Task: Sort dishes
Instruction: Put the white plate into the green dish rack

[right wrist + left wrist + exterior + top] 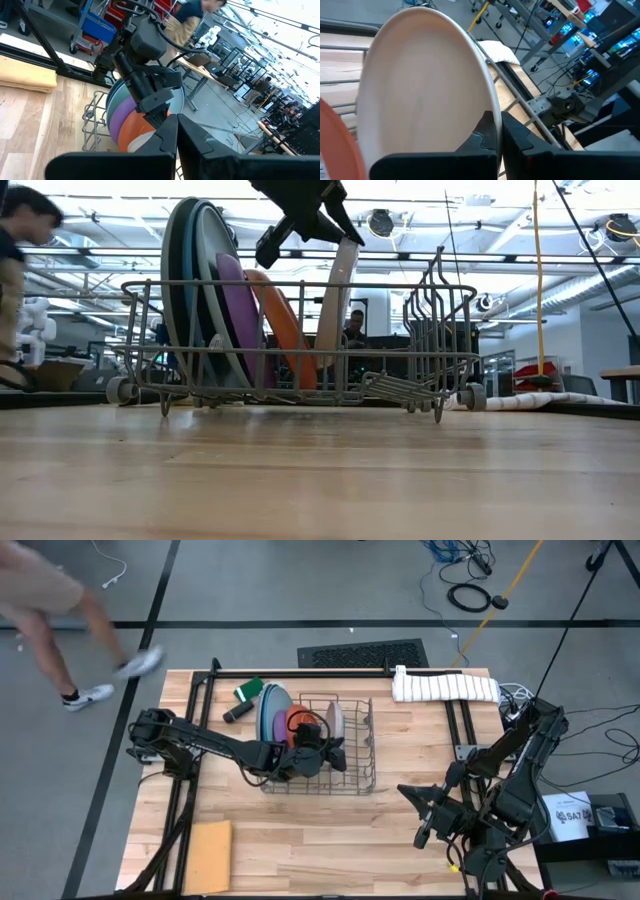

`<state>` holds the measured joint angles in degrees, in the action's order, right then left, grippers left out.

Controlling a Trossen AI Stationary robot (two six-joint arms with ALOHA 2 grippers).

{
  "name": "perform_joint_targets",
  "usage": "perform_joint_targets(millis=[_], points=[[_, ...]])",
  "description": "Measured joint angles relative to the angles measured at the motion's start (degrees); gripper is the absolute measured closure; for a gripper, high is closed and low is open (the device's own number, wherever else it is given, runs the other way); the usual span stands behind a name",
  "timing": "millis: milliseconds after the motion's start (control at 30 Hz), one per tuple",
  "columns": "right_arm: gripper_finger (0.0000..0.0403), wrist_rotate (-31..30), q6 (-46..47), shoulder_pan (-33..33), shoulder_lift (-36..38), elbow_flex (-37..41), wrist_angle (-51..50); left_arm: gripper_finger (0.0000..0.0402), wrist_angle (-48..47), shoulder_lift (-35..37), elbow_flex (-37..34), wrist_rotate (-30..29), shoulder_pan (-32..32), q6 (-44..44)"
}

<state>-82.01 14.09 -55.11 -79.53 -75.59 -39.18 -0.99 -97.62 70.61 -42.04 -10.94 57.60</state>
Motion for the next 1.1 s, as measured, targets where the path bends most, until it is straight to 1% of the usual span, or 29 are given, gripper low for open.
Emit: perform_joint_targets(millis=[100, 367, 500, 667, 800, 1100], points=[[0.0403, 0.71, 0.0, 0.0, 0.0, 0.0, 0.0, 0.04, 2.61, 0.48, -0.11, 0.13, -0.05, -2.29], [0.0403, 1.37, 0.0, 0.0, 0.0, 0.0, -0.02, 0.04, 1.97, 2.8, -0.11, -1.14, 0.04, -3.62], [0.0403, 1.35, -0.02, 0.0, 0.0, 0.0, -0.04, 0.04, 3.19, 3.43, -0.09, -1.46, 0.04, -3.95], [0.0403, 1.33, -0.02, -0.02, 0.0, 0.0, -0.04, 0.04, 5.72, 3.43, -0.11, 1.02, 0.07, -3.71], [0.0403, 1.33, -0.02, -0.02, 0.0, 0.0, -0.04, 0.0401, 5.61, 3.43, -0.11, 2.78, 0.07, -2.99], [0.0403, 1.3, -0.02, -0.01, 0.0, 0.0, -0.01, 0.0401, 4.91, 2.23, -0.11, 4.52, 0.87, -1.39]])
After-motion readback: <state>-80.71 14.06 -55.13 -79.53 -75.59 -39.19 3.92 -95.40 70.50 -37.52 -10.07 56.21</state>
